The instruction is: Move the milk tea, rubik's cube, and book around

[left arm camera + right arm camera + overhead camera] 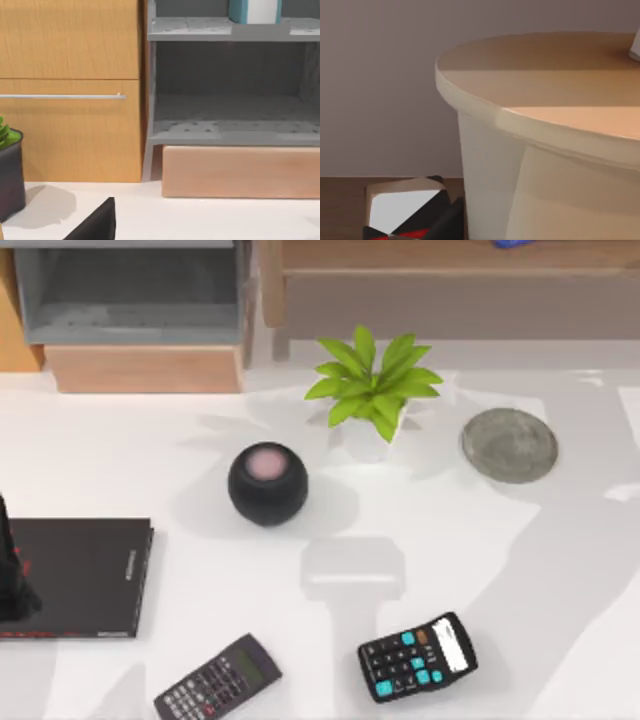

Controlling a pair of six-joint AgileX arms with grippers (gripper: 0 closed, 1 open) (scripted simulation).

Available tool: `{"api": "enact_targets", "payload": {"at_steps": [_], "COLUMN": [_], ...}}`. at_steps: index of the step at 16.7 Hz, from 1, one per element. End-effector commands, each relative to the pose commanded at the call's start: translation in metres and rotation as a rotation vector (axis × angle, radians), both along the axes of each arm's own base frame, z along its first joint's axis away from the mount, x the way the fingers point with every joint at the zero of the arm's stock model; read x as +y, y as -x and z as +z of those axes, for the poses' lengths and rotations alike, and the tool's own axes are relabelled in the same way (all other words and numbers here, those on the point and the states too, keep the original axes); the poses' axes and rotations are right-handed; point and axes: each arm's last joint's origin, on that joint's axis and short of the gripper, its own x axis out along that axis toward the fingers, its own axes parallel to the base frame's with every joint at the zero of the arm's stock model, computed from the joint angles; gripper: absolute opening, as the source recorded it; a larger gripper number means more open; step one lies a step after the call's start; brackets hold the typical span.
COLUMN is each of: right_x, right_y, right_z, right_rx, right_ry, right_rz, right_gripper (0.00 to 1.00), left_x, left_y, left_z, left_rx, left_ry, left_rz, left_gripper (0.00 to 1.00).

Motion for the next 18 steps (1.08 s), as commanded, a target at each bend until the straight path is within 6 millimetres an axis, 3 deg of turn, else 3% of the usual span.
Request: {"api": "enact_targets", "payload": {"at_steps": [5, 10, 18], "right_x": [0.007, 0.019, 0.001], "right_y": [0.005, 0.031, 0.08], "right_z": [0.001, 0.008, 0.011], "right_rx": [-0.006, -0.034, -0.003], "right_ry": [-0.013, -0.028, -0.001], "right_rz": [0.006, 0.024, 0.001], "right_gripper": [0.0, 0.0, 0.0], "left_x": [0.0, 0.0, 0.0], "left_y": [0.0, 0.0, 0.0], "left_z": [0.0, 0.0, 0.0], "left_rx": [0.0, 0.0, 0.0], "left_ry": [0.0, 0.0, 0.0], "left_rz": [0.0, 0.0, 0.0], "left_gripper": [1.0, 1.0, 1.0]}}
